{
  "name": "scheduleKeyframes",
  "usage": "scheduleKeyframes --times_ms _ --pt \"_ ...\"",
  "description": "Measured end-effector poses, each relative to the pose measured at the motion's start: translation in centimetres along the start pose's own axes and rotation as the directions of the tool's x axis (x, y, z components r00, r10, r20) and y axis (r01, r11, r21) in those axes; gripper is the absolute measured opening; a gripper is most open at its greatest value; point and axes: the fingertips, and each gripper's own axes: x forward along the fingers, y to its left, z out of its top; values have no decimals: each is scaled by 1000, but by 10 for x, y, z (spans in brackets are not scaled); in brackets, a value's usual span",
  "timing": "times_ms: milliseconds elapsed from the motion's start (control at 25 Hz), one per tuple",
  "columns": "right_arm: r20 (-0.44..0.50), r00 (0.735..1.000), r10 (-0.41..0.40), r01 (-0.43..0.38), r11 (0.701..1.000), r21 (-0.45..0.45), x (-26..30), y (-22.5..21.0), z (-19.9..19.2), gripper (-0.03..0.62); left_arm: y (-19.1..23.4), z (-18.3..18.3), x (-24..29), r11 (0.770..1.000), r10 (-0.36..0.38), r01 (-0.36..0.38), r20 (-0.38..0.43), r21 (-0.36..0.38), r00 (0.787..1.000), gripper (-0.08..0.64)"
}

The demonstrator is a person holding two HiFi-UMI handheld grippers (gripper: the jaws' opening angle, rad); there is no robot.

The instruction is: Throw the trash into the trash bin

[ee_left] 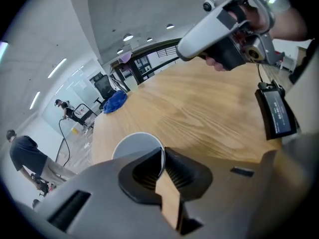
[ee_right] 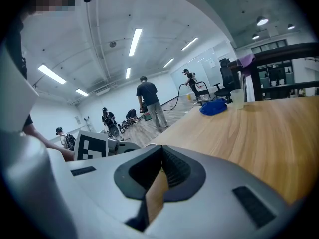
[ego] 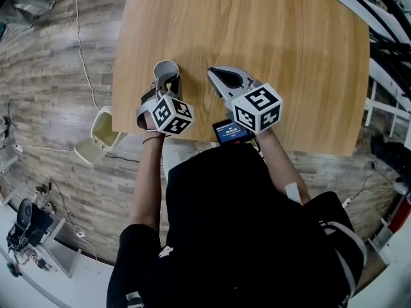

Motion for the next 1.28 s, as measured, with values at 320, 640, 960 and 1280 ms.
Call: scheduleKeyframes --times_ms 320,640,960,1280 --pt "-1 1000 16 -16 1000 -12 4 3 4 -2 10 8 -14 997 22 -18 46 -77 999 28" --pt "33 998 59 -57 997 -61 -4 29 13 -2 50 64 -122 880 175 29 381 -475 908 28" --pt "75 989 128 -119 986 -115 -12 66 36 -2 56 82 -240 829 367 19 570 -559 735 28" --pt "66 969 236 -223 961 -165 -4 127 52 -2 55 58 -313 780 489 -35 572 -625 659 26"
